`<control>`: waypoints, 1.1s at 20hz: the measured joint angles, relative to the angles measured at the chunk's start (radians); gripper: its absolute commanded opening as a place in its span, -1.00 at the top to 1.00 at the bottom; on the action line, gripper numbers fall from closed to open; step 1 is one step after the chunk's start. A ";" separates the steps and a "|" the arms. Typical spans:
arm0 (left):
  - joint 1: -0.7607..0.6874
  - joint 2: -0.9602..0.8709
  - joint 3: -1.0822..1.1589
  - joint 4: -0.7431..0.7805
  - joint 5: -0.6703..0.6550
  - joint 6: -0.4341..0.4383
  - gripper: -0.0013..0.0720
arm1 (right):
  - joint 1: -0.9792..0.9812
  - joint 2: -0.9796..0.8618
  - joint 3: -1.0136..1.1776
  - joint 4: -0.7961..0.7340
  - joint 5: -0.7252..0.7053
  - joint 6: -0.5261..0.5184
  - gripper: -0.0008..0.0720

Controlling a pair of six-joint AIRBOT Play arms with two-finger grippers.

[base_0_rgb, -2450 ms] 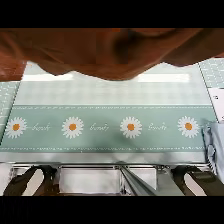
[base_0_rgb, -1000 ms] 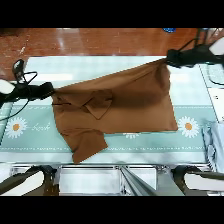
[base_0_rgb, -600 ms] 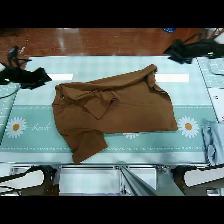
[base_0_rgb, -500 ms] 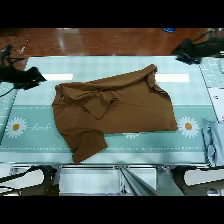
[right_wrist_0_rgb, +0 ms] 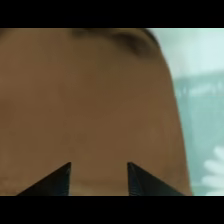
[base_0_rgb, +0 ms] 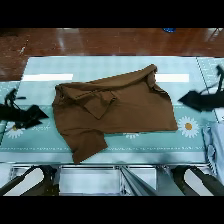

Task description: Fold the shirts.

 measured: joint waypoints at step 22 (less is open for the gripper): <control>-0.208 -0.115 -0.186 -0.297 0.134 0.152 0.89 | -0.226 0.040 -0.348 -0.030 -0.031 0.109 -0.14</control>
